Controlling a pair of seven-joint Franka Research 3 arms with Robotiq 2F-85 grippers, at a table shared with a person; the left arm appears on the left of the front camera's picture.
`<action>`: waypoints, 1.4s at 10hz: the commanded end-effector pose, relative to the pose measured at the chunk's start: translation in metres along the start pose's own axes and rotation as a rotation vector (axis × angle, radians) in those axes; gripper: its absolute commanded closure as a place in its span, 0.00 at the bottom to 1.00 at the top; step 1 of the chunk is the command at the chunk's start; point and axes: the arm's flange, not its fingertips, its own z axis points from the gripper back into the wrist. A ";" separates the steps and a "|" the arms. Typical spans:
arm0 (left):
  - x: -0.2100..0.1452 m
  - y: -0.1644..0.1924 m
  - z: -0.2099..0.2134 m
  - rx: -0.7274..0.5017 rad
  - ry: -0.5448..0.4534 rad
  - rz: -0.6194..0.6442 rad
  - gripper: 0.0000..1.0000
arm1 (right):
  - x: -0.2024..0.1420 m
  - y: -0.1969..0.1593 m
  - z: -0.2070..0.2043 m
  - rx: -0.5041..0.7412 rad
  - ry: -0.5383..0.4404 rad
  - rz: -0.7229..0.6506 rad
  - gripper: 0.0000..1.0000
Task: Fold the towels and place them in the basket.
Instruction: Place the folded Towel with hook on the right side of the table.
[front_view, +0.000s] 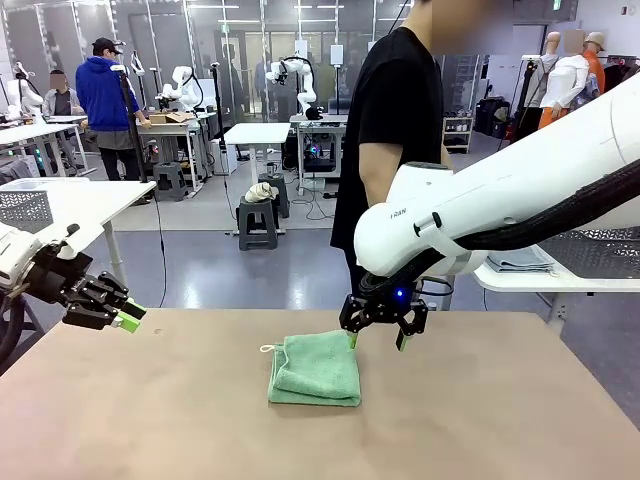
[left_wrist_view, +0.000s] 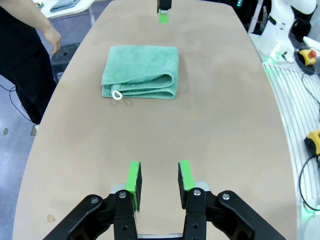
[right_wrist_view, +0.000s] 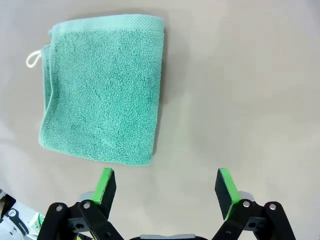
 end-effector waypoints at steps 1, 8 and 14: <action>0.001 -0.001 0.002 -0.002 -0.011 -0.014 0.60 | 0.000 0.000 0.000 -0.005 -0.008 -0.003 0.00; 0.001 -0.001 0.002 -0.002 -0.011 -0.014 0.60 | 0.005 0.003 -0.021 0.053 -0.015 0.001 0.00; -0.002 -0.001 0.003 0.020 -0.020 -0.008 0.20 | 0.031 0.007 -0.061 0.091 -0.026 -0.002 0.00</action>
